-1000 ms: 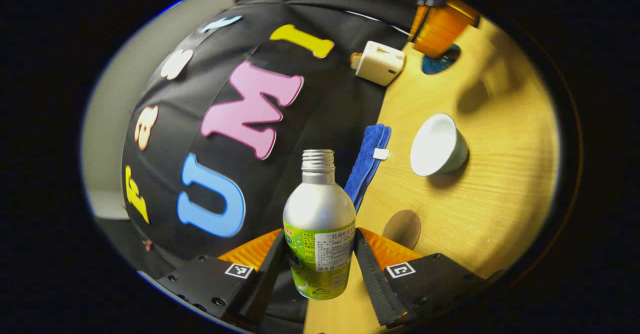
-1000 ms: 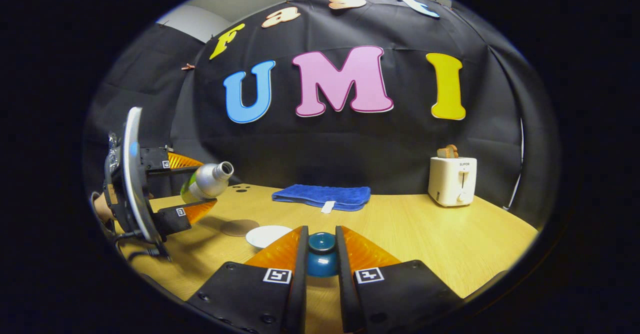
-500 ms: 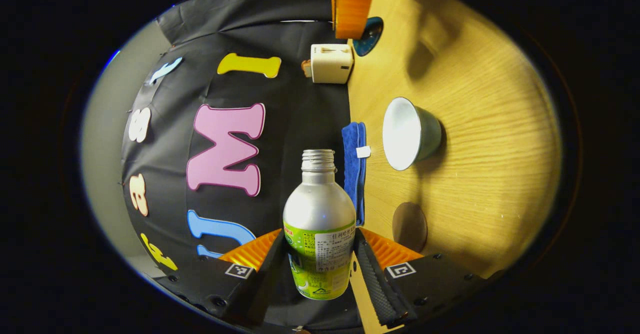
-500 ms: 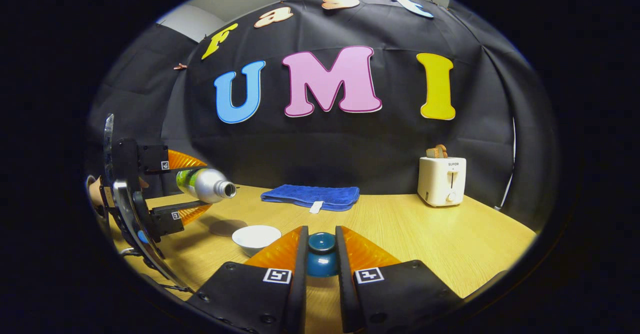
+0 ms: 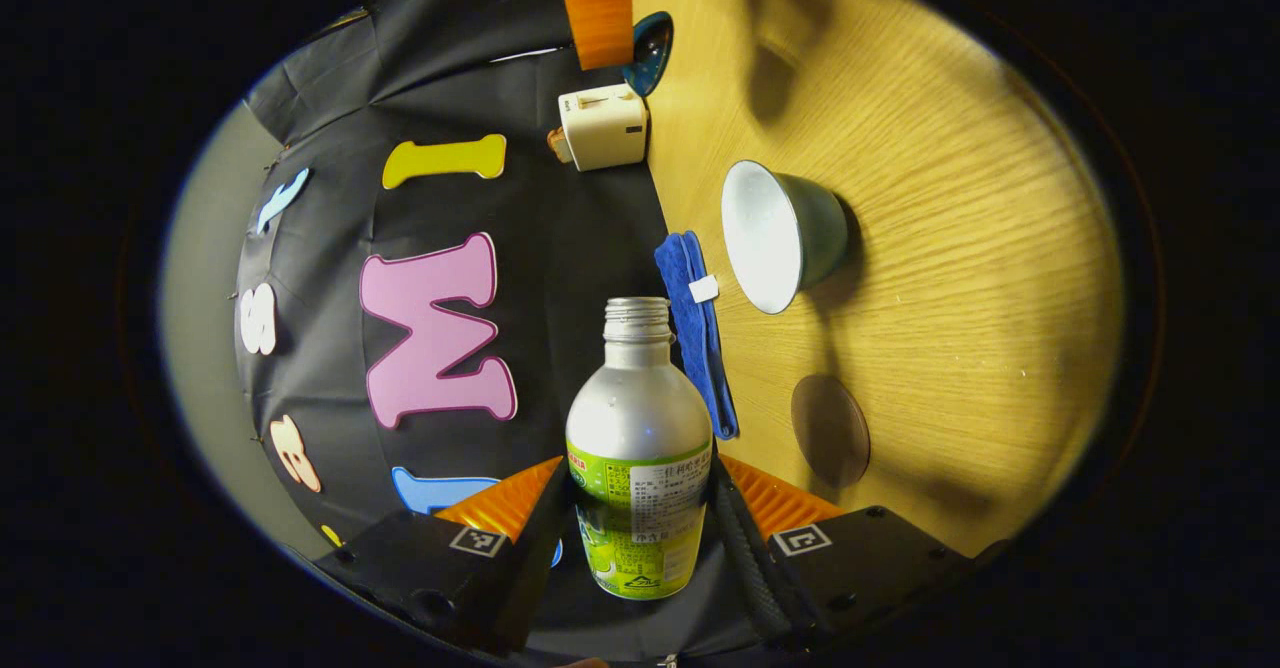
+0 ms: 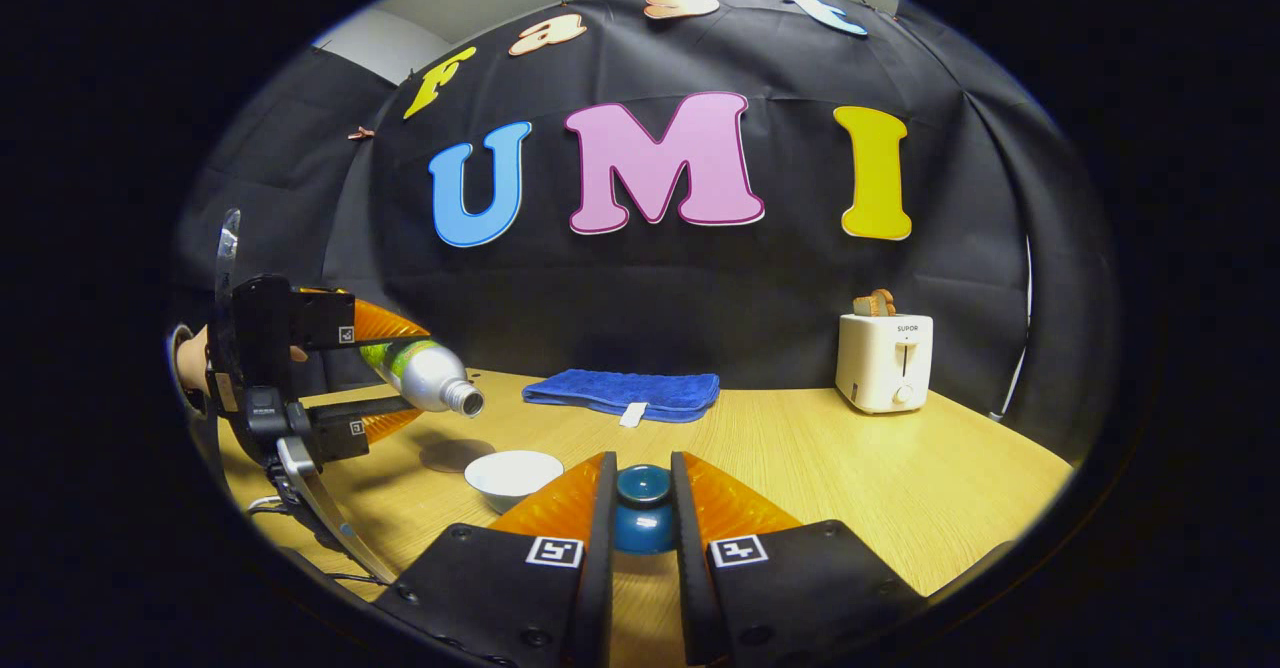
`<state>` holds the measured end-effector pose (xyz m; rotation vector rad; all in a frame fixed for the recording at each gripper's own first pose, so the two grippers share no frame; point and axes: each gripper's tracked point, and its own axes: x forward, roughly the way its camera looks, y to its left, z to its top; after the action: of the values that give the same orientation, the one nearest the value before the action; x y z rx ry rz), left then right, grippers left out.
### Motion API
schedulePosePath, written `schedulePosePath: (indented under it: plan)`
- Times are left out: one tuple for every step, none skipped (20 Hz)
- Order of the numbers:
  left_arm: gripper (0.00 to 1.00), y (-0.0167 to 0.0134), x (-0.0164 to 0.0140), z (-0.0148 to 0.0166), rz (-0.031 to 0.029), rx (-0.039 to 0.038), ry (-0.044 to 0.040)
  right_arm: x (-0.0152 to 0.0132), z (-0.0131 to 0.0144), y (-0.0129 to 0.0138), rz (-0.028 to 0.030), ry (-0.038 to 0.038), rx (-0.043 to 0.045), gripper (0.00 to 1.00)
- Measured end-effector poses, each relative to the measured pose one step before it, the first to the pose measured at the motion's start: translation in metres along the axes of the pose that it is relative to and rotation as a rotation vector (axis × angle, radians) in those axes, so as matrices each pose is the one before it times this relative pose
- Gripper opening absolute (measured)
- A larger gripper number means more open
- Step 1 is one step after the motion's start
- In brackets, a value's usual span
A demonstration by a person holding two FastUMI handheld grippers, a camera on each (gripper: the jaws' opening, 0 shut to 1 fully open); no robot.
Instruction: Open the teacup lid with one hand, grasp the water bottle and pour water into the teacup with the other hand; after pouring, place the water bottle on the coaster and then close the teacup lid.
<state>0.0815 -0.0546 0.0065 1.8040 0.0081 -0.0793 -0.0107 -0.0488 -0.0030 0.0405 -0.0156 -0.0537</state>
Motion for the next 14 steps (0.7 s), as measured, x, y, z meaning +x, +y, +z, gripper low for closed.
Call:
schedulePosePath:
  plan:
    - [0.81,-0.00145,0.00007,0.00018,-0.00791,0.00678,0.00036,0.00012,-0.00012,-0.00024,0.00004,0.00010,0.00018,0.31]
    - [0.81,-0.00062,-0.00115,0.00147,-0.00670,0.00815,0.00095,0.00019,-0.00006,0.00039,0.00019,-0.00006,-0.00007,0.31]
    - [0.81,-0.00206,-0.00039,0.00054,-0.00423,0.00964,0.00037,-0.00003,-0.00003,-0.00018,0.00016,-0.00013,0.00020,0.31]
    - [0.82,0.00043,-0.00345,-0.00037,-0.00211,0.01192,0.00043,-0.00023,0.00046,0.00025,0.00000,-0.00002,0.00018,0.31]
    - [0.83,0.00051,-0.00058,0.00015,0.00073,0.01336,-0.00040,0.00049,-0.00048,-0.00038,0.00011,0.00010,0.00014,0.31]
    - [0.83,0.00018,0.00176,-0.00143,0.00116,0.01038,-0.00187,0.00015,-0.00010,0.00012,-0.00003,-0.00004,0.00011,0.31]
    - [0.83,-0.00121,0.00120,-0.00123,-0.00309,0.00654,-0.00094,-0.00048,0.00044,0.00006,0.00006,-0.00013,0.00005,0.31]
    - [0.83,0.00073,-0.00052,-0.00195,-0.00286,0.00933,-0.00031,-0.00003,-0.00013,-0.00027,0.00002,-0.00002,0.00020,0.31]
    - [0.83,0.00055,0.00094,-0.00116,-0.00160,0.01258,0.00022,0.00005,-0.00004,0.00009,0.00014,-0.00003,-0.00002,0.31]
    - [0.83,0.00043,-0.00078,-0.00132,-0.00140,0.01246,0.00042,0.00004,0.00003,0.00035,-0.00010,0.00007,0.00020,0.31]
    - [0.83,-0.00127,0.00037,-0.00005,-0.00268,0.00983,-0.00018,-0.00006,0.00011,0.00008,0.00021,-0.00022,-0.00025,0.31]
    - [0.83,-0.00041,-0.00141,-0.00024,-0.00473,0.01035,-0.00145,0.00049,-0.00004,0.00043,0.00002,-0.00005,0.00009,0.31]
    - [0.83,-0.00030,-0.00022,0.00070,-0.00331,0.01453,-0.00349,-0.00020,-0.00004,-0.00006,0.00009,-0.00022,0.00002,0.31]
    - [0.83,0.00063,0.00015,-0.00015,-0.00367,0.01365,-0.00169,-0.00020,-0.00013,0.00012,-0.00004,-0.00023,-0.00009,0.31]
